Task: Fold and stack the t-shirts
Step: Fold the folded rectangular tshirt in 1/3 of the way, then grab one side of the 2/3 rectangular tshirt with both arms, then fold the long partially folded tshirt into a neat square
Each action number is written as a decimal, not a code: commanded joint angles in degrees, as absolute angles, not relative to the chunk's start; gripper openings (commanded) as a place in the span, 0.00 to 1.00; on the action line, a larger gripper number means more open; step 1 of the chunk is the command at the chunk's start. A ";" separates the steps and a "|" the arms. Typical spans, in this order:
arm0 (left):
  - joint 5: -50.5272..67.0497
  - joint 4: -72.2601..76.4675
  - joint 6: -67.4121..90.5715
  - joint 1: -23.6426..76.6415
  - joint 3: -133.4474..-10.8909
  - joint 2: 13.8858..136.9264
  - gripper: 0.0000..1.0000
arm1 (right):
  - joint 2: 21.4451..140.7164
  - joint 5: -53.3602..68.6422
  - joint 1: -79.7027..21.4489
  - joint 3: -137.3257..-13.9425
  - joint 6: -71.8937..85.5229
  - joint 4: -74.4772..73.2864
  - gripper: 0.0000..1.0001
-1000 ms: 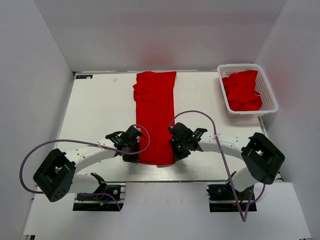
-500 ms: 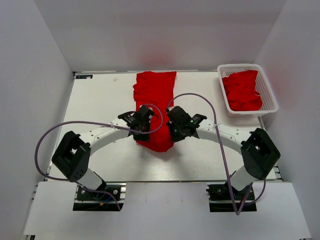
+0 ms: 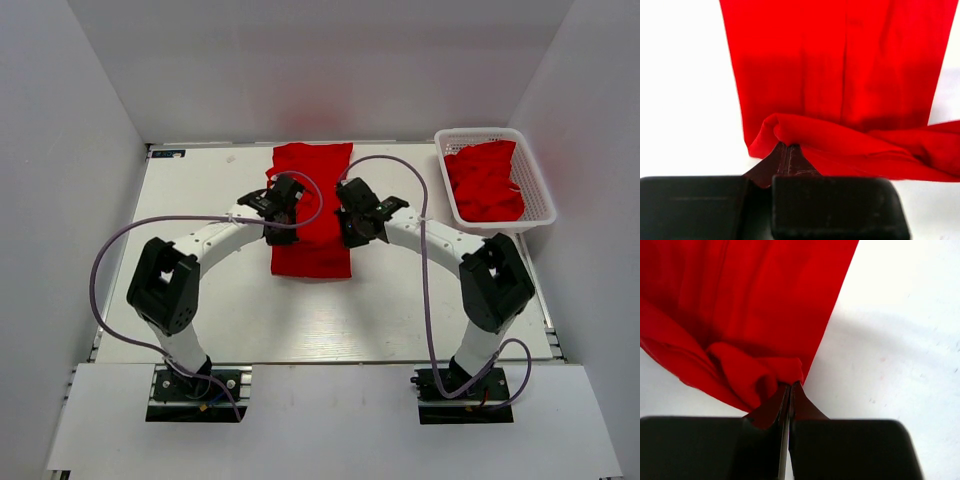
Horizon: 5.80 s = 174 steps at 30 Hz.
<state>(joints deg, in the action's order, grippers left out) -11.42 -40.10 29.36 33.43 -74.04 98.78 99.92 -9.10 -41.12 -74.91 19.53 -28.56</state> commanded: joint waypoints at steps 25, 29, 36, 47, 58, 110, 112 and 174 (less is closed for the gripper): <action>-11.95 -32.09 22.16 22.94 -88.86 109.69 0.00 | 117.15 -6.95 -33.57 -99.58 10.99 -31.38 0.00; -10.72 -29.10 20.57 21.89 -89.38 110.83 0.00 | 118.47 -6.50 -32.96 -101.51 10.98 -31.20 0.00; -8.96 -25.58 18.81 21.88 -90.09 113.37 0.00 | 120.93 -5.45 -31.90 -104.49 10.46 -31.38 0.00; -10.10 -25.40 18.28 21.36 -91.85 116.54 0.00 | 125.24 -3.44 -30.33 -108.19 10.37 -30.42 0.00; -14.23 -30.40 20.65 20.83 -95.89 113.82 1.00 | 122.27 -2.37 -29.97 -111.63 9.23 -32.87 0.90; -4.40 -22.15 24.26 22.50 -61.00 102.39 0.85 | 111.53 -6.50 -36.12 -74.62 28.65 -20.83 0.71; -3.78 -22.15 24.26 22.50 -61.00 102.39 0.73 | 111.62 -6.24 -36.30 -74.09 29.53 -20.83 0.59; -16.61 -36.74 29.71 22.86 -83.93 92.97 0.00 | 108.72 -11.96 -34.19 -102.46 16.08 -30.23 0.00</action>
<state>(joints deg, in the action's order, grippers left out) -12.95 -38.02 29.41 23.75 -80.27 92.36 107.98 -10.41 -35.64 -97.62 17.43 -30.96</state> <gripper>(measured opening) 0.022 0.010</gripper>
